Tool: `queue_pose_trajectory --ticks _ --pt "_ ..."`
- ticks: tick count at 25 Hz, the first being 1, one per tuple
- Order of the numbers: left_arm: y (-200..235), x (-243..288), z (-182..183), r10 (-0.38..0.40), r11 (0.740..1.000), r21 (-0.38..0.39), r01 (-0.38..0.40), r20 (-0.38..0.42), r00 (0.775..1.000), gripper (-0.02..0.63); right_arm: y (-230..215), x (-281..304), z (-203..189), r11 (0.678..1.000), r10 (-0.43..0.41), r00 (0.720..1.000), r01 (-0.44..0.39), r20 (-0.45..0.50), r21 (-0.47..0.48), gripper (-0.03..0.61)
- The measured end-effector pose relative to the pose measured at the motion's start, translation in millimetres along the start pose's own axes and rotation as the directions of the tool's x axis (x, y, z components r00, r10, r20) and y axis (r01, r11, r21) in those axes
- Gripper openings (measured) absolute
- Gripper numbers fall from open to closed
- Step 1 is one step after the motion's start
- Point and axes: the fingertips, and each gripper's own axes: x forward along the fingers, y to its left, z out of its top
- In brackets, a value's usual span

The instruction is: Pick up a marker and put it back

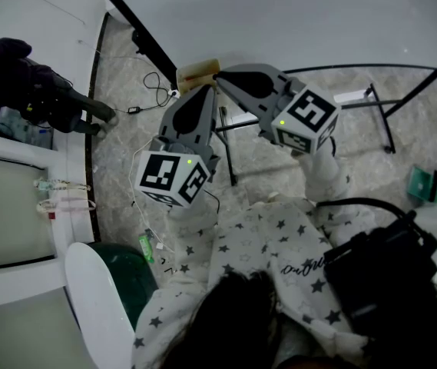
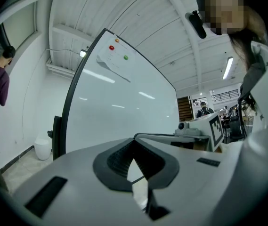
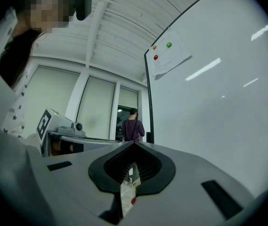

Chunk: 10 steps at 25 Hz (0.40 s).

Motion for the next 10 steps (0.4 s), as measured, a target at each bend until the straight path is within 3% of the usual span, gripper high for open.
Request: queue_pose_trajectory --ticks 10 --pt "-0.1 -2.6 -2.5 0.004 1.000 0.002 -0.004 -0.002 1.000 0.002 2.9 -1.0 -1.2 1.000 0.005 1.000 -0.005 0.001 0.009 0.006"
